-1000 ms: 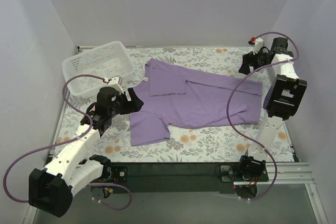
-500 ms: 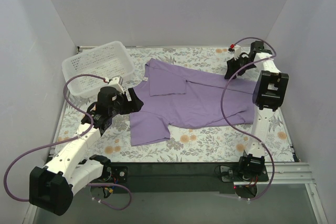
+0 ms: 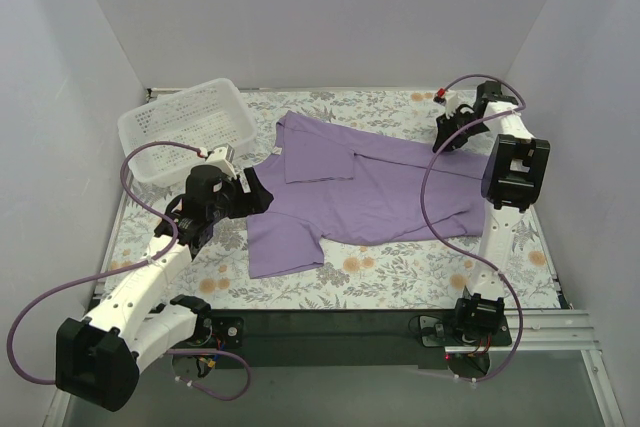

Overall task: Fold and stack the t-shirts
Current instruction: Fold the tshirt

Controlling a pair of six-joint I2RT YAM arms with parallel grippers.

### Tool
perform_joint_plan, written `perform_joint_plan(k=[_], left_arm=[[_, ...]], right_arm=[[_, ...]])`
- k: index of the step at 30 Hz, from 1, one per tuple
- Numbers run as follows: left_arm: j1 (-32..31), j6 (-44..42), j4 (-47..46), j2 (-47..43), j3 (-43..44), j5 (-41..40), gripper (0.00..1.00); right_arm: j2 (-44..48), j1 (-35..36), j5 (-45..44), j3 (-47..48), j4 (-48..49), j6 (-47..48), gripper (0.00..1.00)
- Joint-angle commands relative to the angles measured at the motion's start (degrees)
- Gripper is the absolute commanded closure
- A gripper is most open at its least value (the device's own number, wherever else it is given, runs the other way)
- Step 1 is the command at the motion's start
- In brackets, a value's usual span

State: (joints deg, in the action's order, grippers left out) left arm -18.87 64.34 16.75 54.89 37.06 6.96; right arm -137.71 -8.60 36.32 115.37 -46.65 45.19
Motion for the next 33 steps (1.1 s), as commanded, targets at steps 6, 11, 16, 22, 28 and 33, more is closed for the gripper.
perform_joint_plan(k=[6, 11, 16, 22, 28, 33], left_arm=[[0.2, -0.7, 0.1, -0.8, 0.4, 0.3, 0.26], [0.2, -0.7, 0.1, -0.1, 0.4, 0.3, 0.26], [0.2, -0.9, 0.0, 0.9, 0.5, 0.0, 0.26], [0.2, -1.2, 0.1, 2.2, 0.7, -0.3, 0.26], [0.3, -0.4, -0.1, 1.9, 0.6, -0.5, 0.25], [0.3, 2.3, -0.5, 3.9, 0.8, 4.0, 0.25]], right_arm=[[-2.3, -0.2, -0.9, 4.5, -2.0, 0.3, 0.95], [-7.8, -0.1, -4.3, 15.5, -1.0, -3.1, 0.99], [-9.9, 0.2, -11.0, 18.4, 10.0, -9.1, 0.99], [-8.3, 1.6, -20.8, 17.2, 22.1, -13.8, 0.41], [2.6, 1.6, -20.1, 10.2, 23.6, -11.4, 0.15], [17.0, 1.6, 0.7, -8.6, 11.0, 5.4, 0.11]])
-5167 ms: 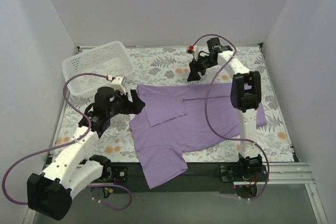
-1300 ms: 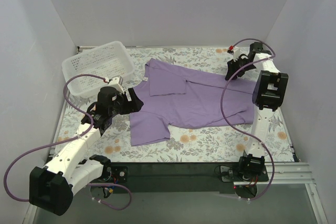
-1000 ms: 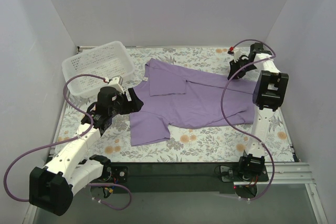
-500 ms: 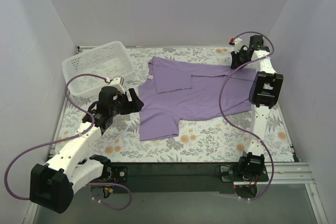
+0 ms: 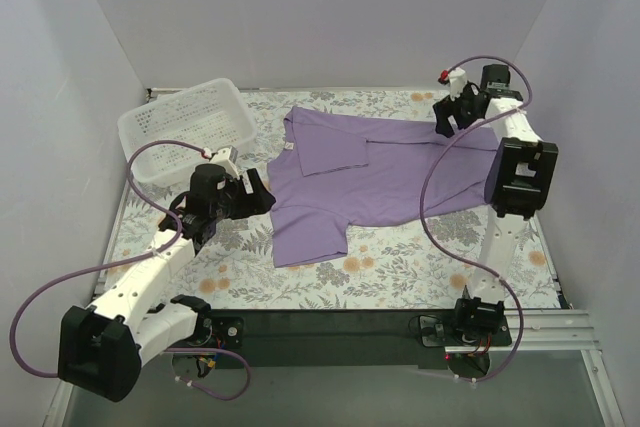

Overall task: Fold and stack the t-shirts
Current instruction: Fold the tshirt

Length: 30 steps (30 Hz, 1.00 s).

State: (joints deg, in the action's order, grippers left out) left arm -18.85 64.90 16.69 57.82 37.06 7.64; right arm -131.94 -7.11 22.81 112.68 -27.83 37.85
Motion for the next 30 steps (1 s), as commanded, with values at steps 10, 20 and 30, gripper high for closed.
perform_joint_plan(k=[10, 20, 30], left_arm=[[-2.2, 20.3, -3.2, 5.6, -4.9, 4.9, 0.4], [-4.6, 26.1, 8.9, 5.1, -6.6, 4.0, 0.47], [-11.8, 31.5, 9.8, 8.5, -9.6, 1.4, 0.52]], right_arm=[[42.5, 0.3, 24.7, -47.5, -18.6, 29.9, 0.15], [52.0, -1.4, 23.5, -59.3, -18.1, 23.4, 0.2], [53.7, -4.0, 27.4, -62.0, -15.3, 18.0, 0.22]])
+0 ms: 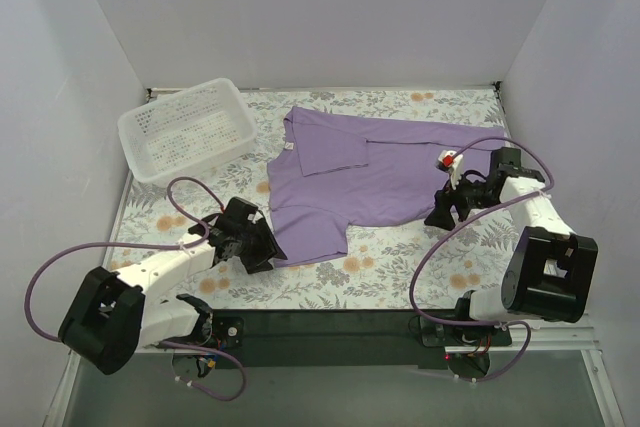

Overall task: Fold and stack the t-shirts
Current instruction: Fold the tshirt

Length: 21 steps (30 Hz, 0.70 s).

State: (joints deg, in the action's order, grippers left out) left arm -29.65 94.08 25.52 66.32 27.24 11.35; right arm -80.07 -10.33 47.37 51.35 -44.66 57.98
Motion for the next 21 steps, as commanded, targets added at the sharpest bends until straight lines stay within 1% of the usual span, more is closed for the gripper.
perform_joint_plan(k=[1, 8, 12, 13, 15, 16, 17, 19, 21], left_arm=[[-1.2, 2.3, 0.9, 0.8, 0.4, -2.6, 0.53], [-2.9, 2.3, 0.5, 4.3, 0.5, -6.7, 0.6], [-3.1, 2.1, 0.4, 4.3, 0.8, -8.3, 0.71], [-3.1, 2.0, 0.3, 4.1, 1.0, -8.4, 0.77], [-3.2, 1.5, 0.3, 3.4, 1.1, -8.5, 0.84], [-3.3, 1.2, 0.2, 3.0, 1.4, -8.5, 0.91], [-3.3, 0.8, 0.1, 2.5, 1.4, -8.5, 0.94], [-3.3, 0.2, 0.2, 0.7, 1.6, -8.5, 0.99], [-3.3, -0.7, 0.3, -1.2, 1.7, -8.0, 1.0]], right_arm=[[1.9, -0.9, 2.6, -0.8, 1.7, -2.3, 0.22], [1.6, -1.8, 2.7, -1.6, 2.0, -2.9, 0.22], [1.7, -2.1, 2.5, -1.8, 1.9, -2.8, 0.22], [1.7, -2.2, 2.5, -1.9, 1.9, -2.6, 0.22], [1.8, -2.2, 1.4, -2.0, 1.9, -2.4, 0.22], [1.9, -2.2, 0.9, -2.0, 1.9, -2.3, 0.22], [2.0, -2.2, -0.7, -1.8, 2.0, -1.7, 0.22], [2.2, -2.4, -3.0, -1.0, 2.1, -1.6, 0.22], [1.7, -3.2, -7.0, 1.5, 2.3, -1.9, 0.22]])
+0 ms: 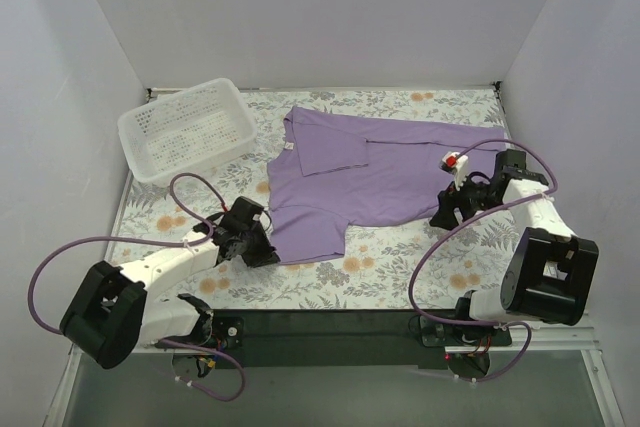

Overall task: Fold and stack the t-shirts
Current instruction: Fold the tshirt

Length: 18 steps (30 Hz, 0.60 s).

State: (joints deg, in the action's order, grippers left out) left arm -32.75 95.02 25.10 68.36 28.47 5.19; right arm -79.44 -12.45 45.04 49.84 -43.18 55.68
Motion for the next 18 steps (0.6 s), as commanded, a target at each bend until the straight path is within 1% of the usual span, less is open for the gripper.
perform_joint_plan(k=[1, 2, 3, 6, 7, 10, 11, 13, 16, 18], left_arm=[[-0.2, -1.9, 0.7, -3.8, 0.4, -1.6, 1.0], [-0.2, -2.1, 0.6, -4.3, 0.3, -1.3, 1.0], [-0.3, -2.6, 0.6, -5.4, 0.3, -1.1, 1.0], [-0.2, -3.4, 0.1, -7.2, -0.1, 0.3, 1.0], [-0.3, -3.6, -0.1, -7.5, -0.1, 1.0, 1.0], [-0.2, -4.1, -1.0, -8.4, -0.1, 2.2, 1.0], [-0.2, -4.2, -1.2, -8.6, -0.1, 3.0, 1.0], [-0.2, -4.4, -1.5, -8.9, 0.0, 3.7, 1.0], [-0.2, -4.8, -2.0, -9.1, 0.2, 4.7, 1.0], [-0.2, -4.8, -2.3, -9.3, 0.2, 5.7, 1.0]], right_arm=[[0.6, -2.2, -6.0, 4.1, 0.9, 0.0, 0.22], [0.0, -3.0, -8.4, 5.4, 0.9, -1.4, 0.23], [-1.6, -3.8, -9.6, 8.8, 0.7, -2.0, 0.24], [-6.0, -7.4, -12.8, 14.9, 0.5, -3.6, 0.25], [-7.3, -8.6, -13.5, 16.4, 0.6, -4.0, 0.26], [-13.2, -9.7, -16.4, 21.1, 0.2, -7.2, 0.35], [-14.6, -9.7, -16.9, 22.0, 0.0, -7.9, 0.37], [-18.0, -9.6, -16.5, 24.7, -0.2, -7.9, 0.36], [-22.8, -9.7, -18.0, 28.5, -0.5, -6.4, 0.33], [-26.4, -9.8, -19.4, 33.2, -1.4, -6.0, 0.33]])
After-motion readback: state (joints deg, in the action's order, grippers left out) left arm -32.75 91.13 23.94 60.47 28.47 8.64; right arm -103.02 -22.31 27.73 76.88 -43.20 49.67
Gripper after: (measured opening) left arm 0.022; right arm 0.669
